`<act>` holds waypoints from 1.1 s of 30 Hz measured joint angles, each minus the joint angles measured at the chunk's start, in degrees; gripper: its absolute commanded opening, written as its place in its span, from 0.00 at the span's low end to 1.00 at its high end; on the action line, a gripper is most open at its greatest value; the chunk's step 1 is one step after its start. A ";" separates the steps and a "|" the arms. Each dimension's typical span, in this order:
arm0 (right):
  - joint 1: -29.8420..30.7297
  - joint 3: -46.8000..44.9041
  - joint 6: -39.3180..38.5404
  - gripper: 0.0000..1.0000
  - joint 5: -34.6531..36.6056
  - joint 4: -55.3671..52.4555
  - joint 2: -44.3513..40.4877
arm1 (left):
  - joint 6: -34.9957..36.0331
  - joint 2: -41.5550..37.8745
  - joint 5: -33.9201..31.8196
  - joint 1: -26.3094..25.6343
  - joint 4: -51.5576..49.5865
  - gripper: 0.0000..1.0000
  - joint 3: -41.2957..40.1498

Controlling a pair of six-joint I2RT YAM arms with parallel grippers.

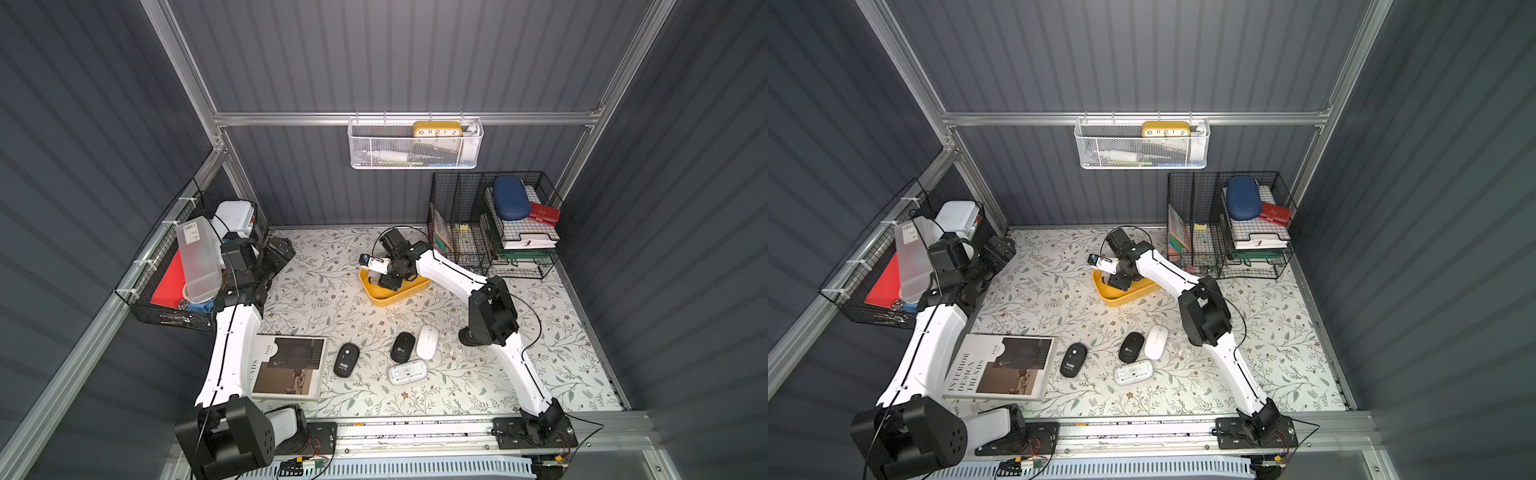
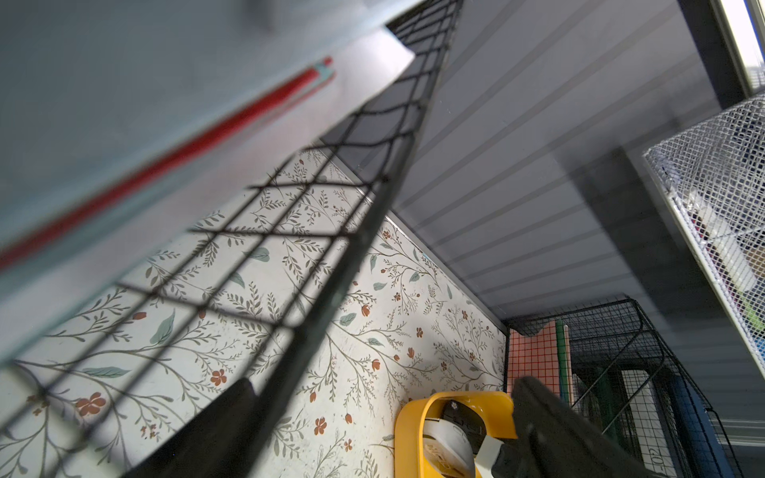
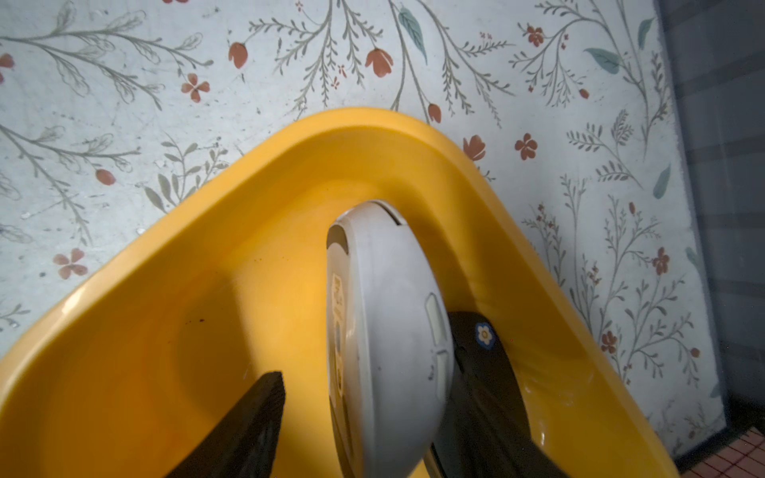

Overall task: Put the mouse in the storage box
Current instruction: Place the mouse in the storage box.

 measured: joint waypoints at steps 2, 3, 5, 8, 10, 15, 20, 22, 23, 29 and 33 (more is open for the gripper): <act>0.00 0.28 0.00 0.66 0.02 0.15 0.35 | 0.00 0.00 0.09 0.00 0.09 0.99 0.00; 0.00 0.79 0.00 0.66 0.02 0.33 0.83 | 0.00 0.00 0.09 0.00 0.09 0.99 0.00; 0.00 1.64 0.17 0.65 0.07 0.57 1.90 | 0.00 0.00 0.09 0.00 0.07 0.99 0.00; 0.15 2.47 0.28 0.62 0.02 0.74 3.45 | 0.00 0.00 0.11 0.00 0.09 0.99 0.00; 0.20 2.47 0.39 0.59 0.02 0.83 3.85 | 0.00 0.04 0.11 0.00 0.09 0.99 0.00; 0.46 2.49 0.52 0.43 0.26 1.22 3.89 | 0.00 0.04 0.11 0.00 0.09 0.99 0.00; 1.05 0.72 0.02 0.29 2.78 4.52 3.61 | 0.00 0.04 0.09 0.00 0.09 0.99 0.00; 1.42 -1.36 -0.57 0.28 4.50 6.99 2.62 | 0.00 0.04 0.09 0.00 0.09 0.99 0.00; 1.57 -2.62 -1.01 0.27 5.53 8.20 2.03 | 0.00 0.04 0.09 0.00 0.09 0.99 -0.02; 2.86 -12.55 -4.48 0.24 14.47 18.47 -1.99 | 0.02 0.04 0.04 0.00 0.09 0.99 -0.02; 3.06 -18.80 -6.97 0.25 19.63 25.94 -4.00 | 0.02 0.04 0.04 0.00 0.11 0.99 -0.02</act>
